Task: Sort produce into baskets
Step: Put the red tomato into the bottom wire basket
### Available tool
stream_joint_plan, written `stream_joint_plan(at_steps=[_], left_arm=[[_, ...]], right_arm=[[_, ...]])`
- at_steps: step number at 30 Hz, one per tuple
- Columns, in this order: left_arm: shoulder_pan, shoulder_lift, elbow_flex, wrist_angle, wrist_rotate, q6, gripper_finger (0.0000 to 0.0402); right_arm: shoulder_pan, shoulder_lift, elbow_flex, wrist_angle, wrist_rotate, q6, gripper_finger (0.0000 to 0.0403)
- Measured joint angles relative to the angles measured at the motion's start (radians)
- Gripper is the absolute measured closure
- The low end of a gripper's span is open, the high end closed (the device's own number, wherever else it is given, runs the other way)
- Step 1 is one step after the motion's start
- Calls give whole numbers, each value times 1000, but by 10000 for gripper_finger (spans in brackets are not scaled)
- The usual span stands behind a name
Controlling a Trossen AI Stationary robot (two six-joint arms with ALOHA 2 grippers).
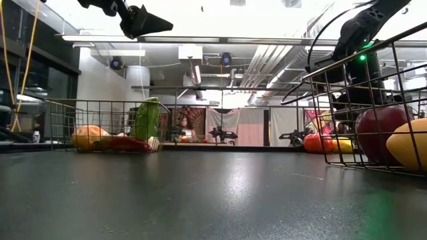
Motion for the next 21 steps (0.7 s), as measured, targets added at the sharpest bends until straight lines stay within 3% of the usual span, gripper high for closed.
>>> stream_joint_plan(at_steps=[6,16,21], left_arm=[[0,0,0,0,0,0,9],[0,0,0,-3,0,0,9],[0,0,0,-2,0,7,9]], right_arm=[[0,11,0,6,-42,11,29],[0,135,3,65,-56,-2,30],[0,136,3,67,-54,-9,53]])
